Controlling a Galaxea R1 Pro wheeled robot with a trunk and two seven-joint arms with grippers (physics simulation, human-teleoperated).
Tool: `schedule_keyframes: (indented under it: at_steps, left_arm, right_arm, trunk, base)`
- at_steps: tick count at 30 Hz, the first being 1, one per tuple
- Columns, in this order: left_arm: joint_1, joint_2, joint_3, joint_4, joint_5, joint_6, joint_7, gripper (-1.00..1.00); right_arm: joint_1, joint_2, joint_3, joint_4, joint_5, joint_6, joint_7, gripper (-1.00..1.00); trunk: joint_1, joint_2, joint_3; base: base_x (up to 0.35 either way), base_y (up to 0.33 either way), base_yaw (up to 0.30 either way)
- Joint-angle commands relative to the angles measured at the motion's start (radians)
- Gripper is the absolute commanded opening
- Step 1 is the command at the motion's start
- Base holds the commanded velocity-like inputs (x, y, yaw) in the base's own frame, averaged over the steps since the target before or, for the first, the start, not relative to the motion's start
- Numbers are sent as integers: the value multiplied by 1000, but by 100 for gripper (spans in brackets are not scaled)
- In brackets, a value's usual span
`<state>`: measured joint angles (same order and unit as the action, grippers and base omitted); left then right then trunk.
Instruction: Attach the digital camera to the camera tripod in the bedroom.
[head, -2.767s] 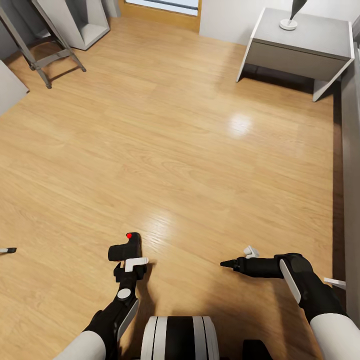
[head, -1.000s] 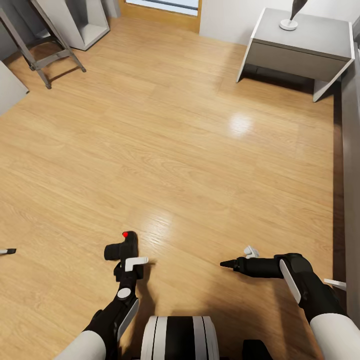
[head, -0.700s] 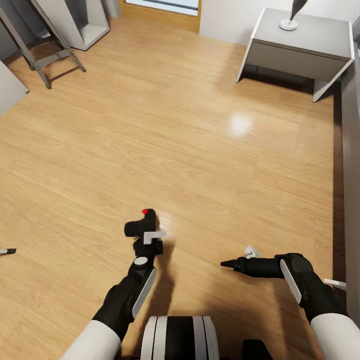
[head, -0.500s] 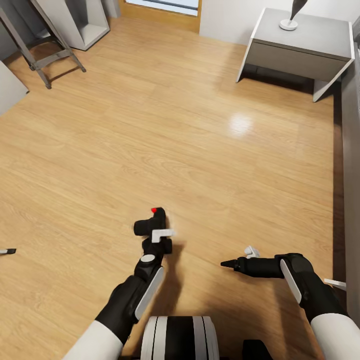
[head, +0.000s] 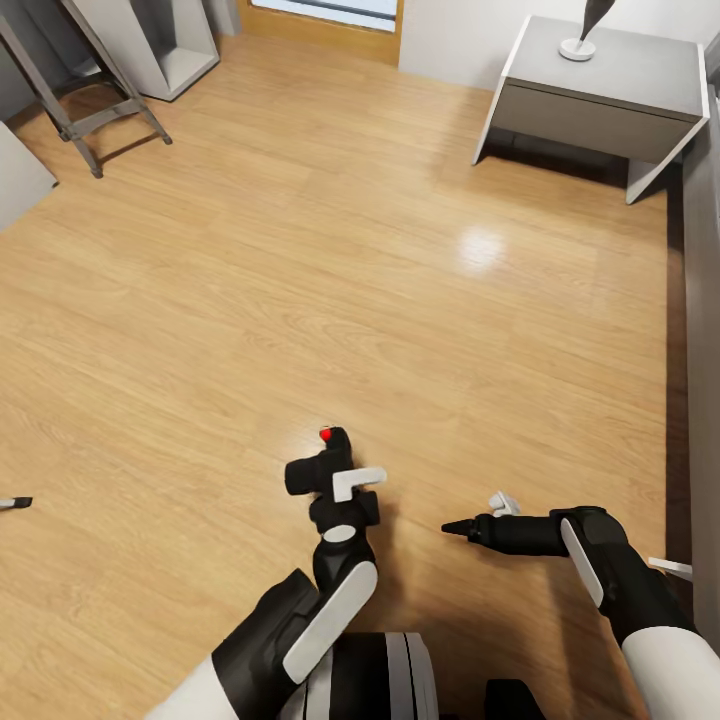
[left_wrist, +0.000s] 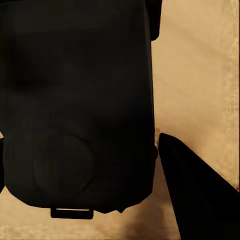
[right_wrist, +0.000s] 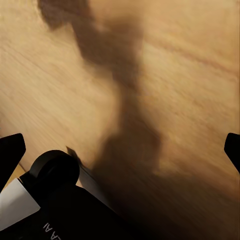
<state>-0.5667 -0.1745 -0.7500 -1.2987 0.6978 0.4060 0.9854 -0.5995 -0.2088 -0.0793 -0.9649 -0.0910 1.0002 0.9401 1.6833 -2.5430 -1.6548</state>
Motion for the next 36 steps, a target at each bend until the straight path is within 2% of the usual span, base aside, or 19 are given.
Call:
schedule_keyframes:
  at_steps: [1,2,5,12,17,21,23,24,25,27,29,30,33,34,36]
  left_arm:
    - [-1,0,-13,-9,11,9,20,-100]
    - [-1,0,-28,-16,24,9,37,-100]
    - [-1,0,-41,-23,36,8,52,-100]
    - [-1,0,-52,-29,56,5,63,-100]
    - [-1,11,-53,-30,86,3,61,-100]
    - [-1,48,-49,-36,150,-2,50,-100]
    - [-1,77,-48,-45,190,-9,32,-100]
    - [-1,95,-47,-52,213,-15,18,-100]
    - [-1,141,-46,-67,263,-33,-22,-100]
    - [-1,197,-45,-84,320,-56,-78,-100]
    - [-1,264,-44,-99,382,-82,-150,-100]
    - [-1,338,-44,-108,451,-109,-240,-100]
    - [-1,444,-43,-113,562,-145,-407,-100]
    - [-1,506,-43,-113,632,-165,-529,-100]
    - [-1,557,-43,-109,693,-180,-646,-100]
  right_arm:
    - [0,0,0,0,-8,8,-3,100]
    - [0,0,0,0,-8,8,-3,100]
    - [0,0,0,0,-8,8,-3,100]
    - [0,-1,0,0,-7,8,-3,100]
    - [0,-2,0,0,-7,8,-3,100]
    - [0,-3,-1,0,-7,8,-3,100]
    - [0,-3,-2,0,-8,9,-3,100]
    - [0,-4,-2,0,-8,9,-3,100]
    - [0,-4,-3,-1,-8,9,-2,100]
    - [0,-4,-3,-1,-8,9,-2,100]
    - [0,-4,-3,-1,-9,9,-2,100]
    - [0,-4,-3,-1,-9,8,-2,100]
    - [0,-4,-3,-1,-8,8,-1,100]
    - [0,-4,-3,-1,-8,8,-2,100]
    - [0,-4,-2,-1,-7,8,-2,100]
  trunk:
    - [0,0,-1]
    - [0,0,-1]
    - [0,0,-1]
    - [-3,1,26]
    - [-5,3,46]
    - [-7,4,61]
    - [-8,4,69]
    - [-9,4,73]
    - [-9,4,77]
    - [-10,5,84]
    - [-11,5,92]
    - [-11,6,96]
    - [-13,6,108]
    - [-13,7,112]
    - [-14,7,119]
  base:
    - [0,0,0]
    - [0,0,0]
    - [0,0,0]
    - [0,0,0]
    - [0,0,0]
    - [0,0,0]
    - [0,0,0]
    - [0,0,0]
    - [0,0,0]
    - [0,0,0]
    - [0,0,0]
    - [0,0,0]
    - [0,0,0]
    - [0,0,0]
    - [0,0,0]
